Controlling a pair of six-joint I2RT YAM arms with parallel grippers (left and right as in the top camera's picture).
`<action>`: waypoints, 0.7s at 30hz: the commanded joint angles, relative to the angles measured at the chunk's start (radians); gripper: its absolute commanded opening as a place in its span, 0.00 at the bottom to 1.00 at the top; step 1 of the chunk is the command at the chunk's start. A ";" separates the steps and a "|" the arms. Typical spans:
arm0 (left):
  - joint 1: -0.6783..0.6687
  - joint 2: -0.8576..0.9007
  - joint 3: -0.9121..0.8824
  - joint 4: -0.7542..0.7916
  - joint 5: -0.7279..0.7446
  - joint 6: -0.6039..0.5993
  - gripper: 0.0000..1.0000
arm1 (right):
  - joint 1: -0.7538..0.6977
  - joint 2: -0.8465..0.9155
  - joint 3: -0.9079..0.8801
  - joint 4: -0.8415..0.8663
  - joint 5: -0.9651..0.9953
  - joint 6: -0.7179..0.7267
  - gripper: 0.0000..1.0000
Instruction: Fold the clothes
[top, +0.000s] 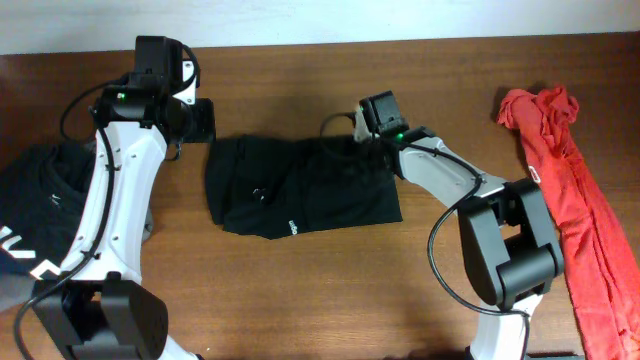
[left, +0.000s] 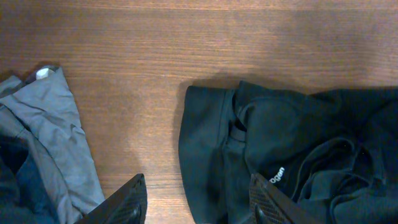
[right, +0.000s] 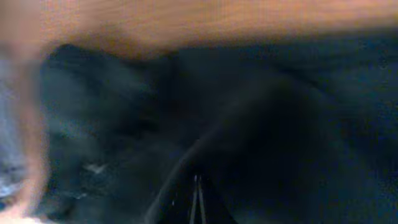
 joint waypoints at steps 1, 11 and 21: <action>0.008 -0.034 0.014 -0.001 0.001 0.016 0.53 | 0.034 -0.001 0.009 0.149 -0.235 -0.017 0.04; 0.020 -0.034 0.014 -0.035 -0.055 0.016 0.54 | -0.097 -0.034 0.014 0.117 -0.319 -0.022 0.04; 0.028 -0.034 0.014 -0.034 -0.052 0.015 0.54 | -0.195 -0.029 0.008 -0.258 -0.106 -0.119 0.04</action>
